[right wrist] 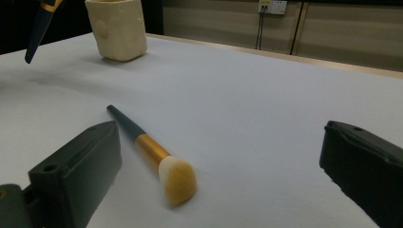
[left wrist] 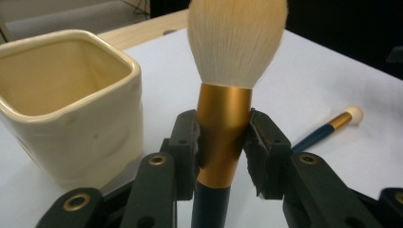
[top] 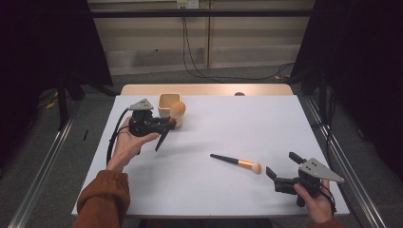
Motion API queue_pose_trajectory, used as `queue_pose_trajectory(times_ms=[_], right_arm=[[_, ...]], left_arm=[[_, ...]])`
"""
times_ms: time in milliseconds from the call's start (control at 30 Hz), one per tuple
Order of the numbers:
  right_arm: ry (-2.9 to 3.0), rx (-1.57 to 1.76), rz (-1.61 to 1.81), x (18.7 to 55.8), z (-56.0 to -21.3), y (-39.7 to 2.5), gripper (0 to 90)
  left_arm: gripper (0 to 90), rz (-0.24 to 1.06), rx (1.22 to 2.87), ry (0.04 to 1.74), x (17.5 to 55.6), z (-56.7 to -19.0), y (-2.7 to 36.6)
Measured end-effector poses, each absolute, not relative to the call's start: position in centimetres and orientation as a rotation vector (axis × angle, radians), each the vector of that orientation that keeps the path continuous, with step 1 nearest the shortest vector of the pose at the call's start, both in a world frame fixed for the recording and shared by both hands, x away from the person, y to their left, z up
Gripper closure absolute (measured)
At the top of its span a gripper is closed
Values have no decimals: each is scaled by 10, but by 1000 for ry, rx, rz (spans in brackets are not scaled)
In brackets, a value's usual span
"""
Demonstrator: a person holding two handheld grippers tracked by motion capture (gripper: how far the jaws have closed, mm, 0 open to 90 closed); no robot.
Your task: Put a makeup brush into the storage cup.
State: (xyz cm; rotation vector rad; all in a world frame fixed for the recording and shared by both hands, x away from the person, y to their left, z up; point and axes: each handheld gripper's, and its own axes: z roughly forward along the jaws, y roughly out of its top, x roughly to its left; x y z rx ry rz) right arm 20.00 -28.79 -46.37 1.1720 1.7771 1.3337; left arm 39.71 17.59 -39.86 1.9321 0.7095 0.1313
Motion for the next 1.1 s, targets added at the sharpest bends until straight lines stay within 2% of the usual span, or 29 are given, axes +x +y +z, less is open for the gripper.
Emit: queue_pose_trajectory(times_ms=[733,1100], right_arm=[[1736,1208,1363,200,-464,-288,0],[1735,1207,1361,199,-464,-288,0]], left_arm=[[661,225,1805,682,387,-373,173],[660,220,1754,676,392,-351,170]])
